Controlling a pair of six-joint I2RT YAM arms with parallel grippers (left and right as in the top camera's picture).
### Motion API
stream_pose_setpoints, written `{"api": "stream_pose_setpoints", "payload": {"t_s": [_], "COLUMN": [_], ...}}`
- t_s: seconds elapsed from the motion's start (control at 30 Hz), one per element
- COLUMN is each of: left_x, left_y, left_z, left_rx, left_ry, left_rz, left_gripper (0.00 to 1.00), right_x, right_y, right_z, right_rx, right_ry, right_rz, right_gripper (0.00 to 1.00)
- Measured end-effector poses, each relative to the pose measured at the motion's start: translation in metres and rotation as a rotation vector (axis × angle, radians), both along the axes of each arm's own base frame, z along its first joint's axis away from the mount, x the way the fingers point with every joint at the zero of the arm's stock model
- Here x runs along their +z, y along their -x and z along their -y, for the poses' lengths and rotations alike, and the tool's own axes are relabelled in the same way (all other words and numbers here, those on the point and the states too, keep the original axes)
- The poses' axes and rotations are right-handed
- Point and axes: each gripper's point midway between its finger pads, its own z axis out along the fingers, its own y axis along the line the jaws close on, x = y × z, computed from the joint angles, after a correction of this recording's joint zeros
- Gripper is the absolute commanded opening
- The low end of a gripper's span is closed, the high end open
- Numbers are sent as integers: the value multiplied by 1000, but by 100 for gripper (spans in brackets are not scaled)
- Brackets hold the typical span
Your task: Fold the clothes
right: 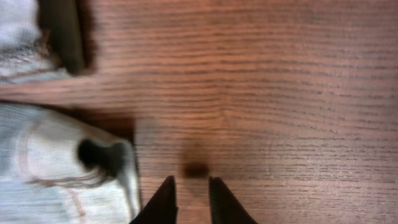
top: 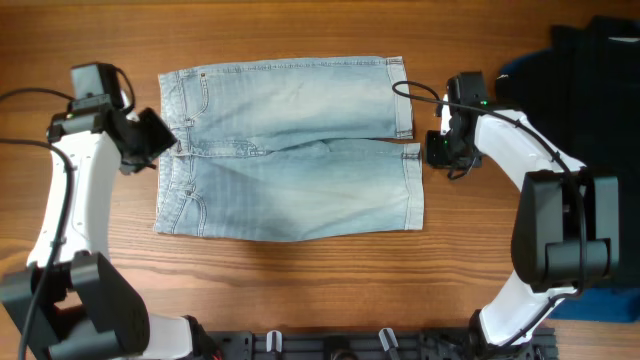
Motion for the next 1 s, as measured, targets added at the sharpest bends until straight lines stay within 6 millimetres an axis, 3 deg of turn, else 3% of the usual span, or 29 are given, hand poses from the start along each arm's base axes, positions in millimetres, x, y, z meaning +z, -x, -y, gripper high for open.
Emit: {"api": "stream_pose_setpoints", "payload": {"t_s": [0.07,0.17,0.23,0.27,0.37,0.47,0.5,0.67,0.83,1.0], "left_x": [6,31,44,47,47,48,48,51,51,50], "left_y": [18,42,52,57,61,59,57,47,47,47], "left_z": [16,34,47,52,58,55,54,50,42,41], "left_rx": [-15,-26,-40,-33,-22,-12,-10,1,20,21], "left_ry": [16,21,22,24,14,-3,-9,-31,-70,-75], "left_rz": [-47,-50,-32,-39,-53,-44,-35,8,4,3], "left_gripper": [58,64,66,70,78,80,80,86,88,88], "right_x": [21,82,95,100,71,37,30,12,12,-10], "right_y": [9,42,47,59,100,137,142,136,128,147], "right_z": [-3,-14,-23,-39,-67,-65,-63,-61,-63,-56], "right_rx": [-29,-60,-55,-17,-22,-112,-143,-235,-269,-297], "right_ry": [-12,-58,-81,-106,-109,-74,-65,-67,-80,-64], "right_rz": [-25,-7,16,10,-115,-219,-231,-178,-150,-178], "right_gripper": [40,42,45,45,45,48,56,59,51,53]}}
